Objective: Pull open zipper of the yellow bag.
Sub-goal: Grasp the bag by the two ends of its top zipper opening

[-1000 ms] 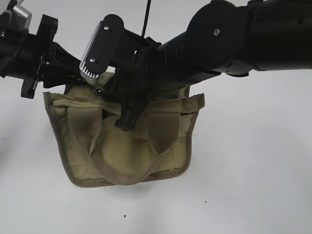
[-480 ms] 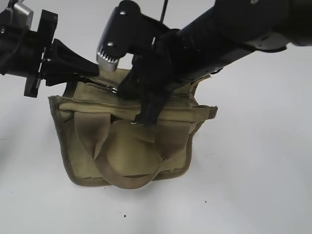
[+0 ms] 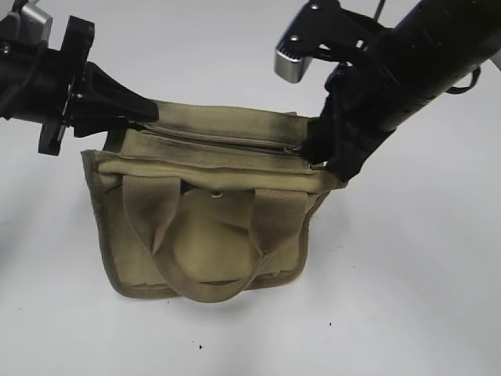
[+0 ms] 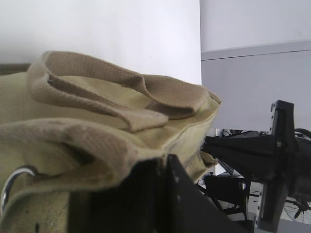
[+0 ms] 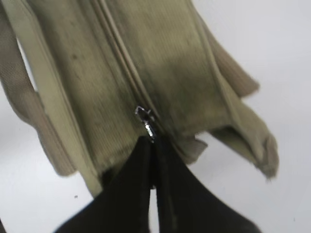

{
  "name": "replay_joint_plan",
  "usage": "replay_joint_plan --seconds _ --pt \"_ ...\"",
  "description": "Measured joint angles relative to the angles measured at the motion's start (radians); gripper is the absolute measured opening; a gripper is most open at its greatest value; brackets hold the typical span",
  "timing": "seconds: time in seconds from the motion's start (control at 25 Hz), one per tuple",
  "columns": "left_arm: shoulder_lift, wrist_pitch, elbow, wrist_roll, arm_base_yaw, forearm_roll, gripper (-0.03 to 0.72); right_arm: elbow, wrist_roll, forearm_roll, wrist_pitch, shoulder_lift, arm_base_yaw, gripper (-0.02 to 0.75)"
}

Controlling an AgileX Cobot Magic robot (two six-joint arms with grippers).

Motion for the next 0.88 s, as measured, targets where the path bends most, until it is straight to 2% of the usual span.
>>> replay_joint_plan --seconds 0.24,0.36,0.44,0.48,0.56,0.72,0.8,0.88 --pt "0.000 -0.005 0.000 0.000 0.000 0.004 0.004 0.000 0.152 -0.074 0.116 -0.003 -0.087 0.002" --pt "0.000 -0.008 0.000 0.000 0.000 0.006 0.004 0.000 0.211 -0.062 0.140 -0.003 -0.093 0.002" --pt "0.000 -0.008 0.000 0.000 0.000 0.009 0.007 0.000 0.272 -0.035 0.152 -0.003 -0.094 0.031" --pt "0.000 -0.005 0.000 0.000 0.000 0.011 0.016 0.000 0.301 -0.020 0.163 -0.003 -0.094 0.064" --pt "0.000 0.011 0.000 0.000 0.001 0.014 0.061 0.000 0.399 -0.007 0.182 -0.010 -0.095 0.190" --pt "-0.013 0.053 -0.001 0.000 0.001 0.055 0.266 0.004 0.608 -0.046 0.245 -0.065 -0.097 0.459" --pt "-0.047 0.057 -0.001 0.000 0.001 0.110 0.356 0.022 0.692 -0.085 0.282 -0.112 -0.097 0.517" --pt "-0.110 0.058 -0.001 0.000 0.001 0.185 0.391 0.066 0.762 -0.130 0.304 -0.170 -0.097 0.541"
